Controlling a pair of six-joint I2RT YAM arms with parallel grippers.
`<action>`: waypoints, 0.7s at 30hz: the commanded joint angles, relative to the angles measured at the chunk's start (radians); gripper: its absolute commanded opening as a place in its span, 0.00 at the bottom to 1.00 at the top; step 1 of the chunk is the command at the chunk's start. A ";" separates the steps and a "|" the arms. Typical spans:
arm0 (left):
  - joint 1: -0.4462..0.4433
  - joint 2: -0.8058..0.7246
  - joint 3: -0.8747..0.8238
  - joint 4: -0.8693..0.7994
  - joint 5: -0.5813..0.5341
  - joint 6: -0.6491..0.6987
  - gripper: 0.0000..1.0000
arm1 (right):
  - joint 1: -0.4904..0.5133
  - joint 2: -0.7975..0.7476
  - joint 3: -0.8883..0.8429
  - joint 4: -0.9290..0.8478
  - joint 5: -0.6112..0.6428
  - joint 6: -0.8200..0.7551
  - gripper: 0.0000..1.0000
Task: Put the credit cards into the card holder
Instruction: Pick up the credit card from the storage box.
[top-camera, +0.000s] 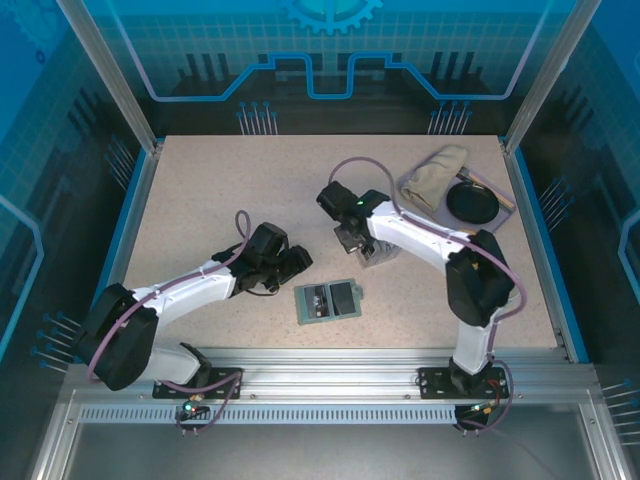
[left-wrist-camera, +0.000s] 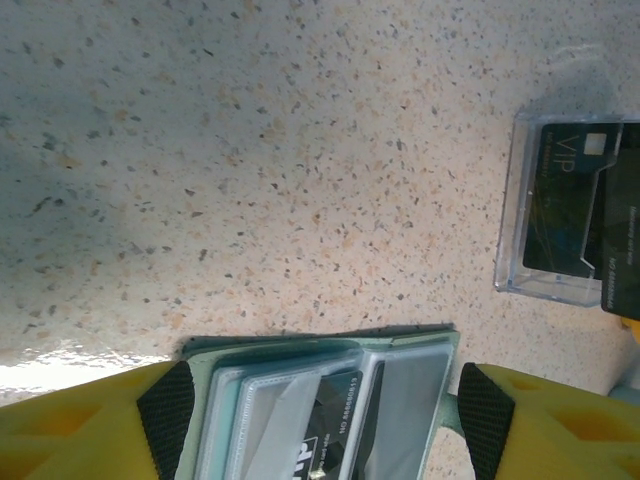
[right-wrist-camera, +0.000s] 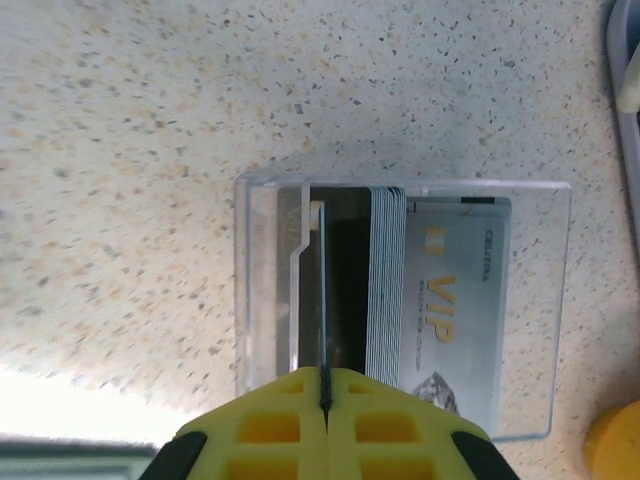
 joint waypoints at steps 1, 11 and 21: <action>0.016 -0.038 -0.027 0.087 0.082 -0.007 0.74 | -0.042 -0.135 -0.039 0.030 -0.177 0.051 0.02; 0.061 -0.019 -0.055 0.534 0.347 -0.139 0.75 | -0.250 -0.440 -0.325 0.377 -0.765 0.309 0.02; 0.055 0.070 0.016 0.725 0.437 -0.198 0.66 | -0.302 -0.502 -0.446 0.608 -0.983 0.517 0.03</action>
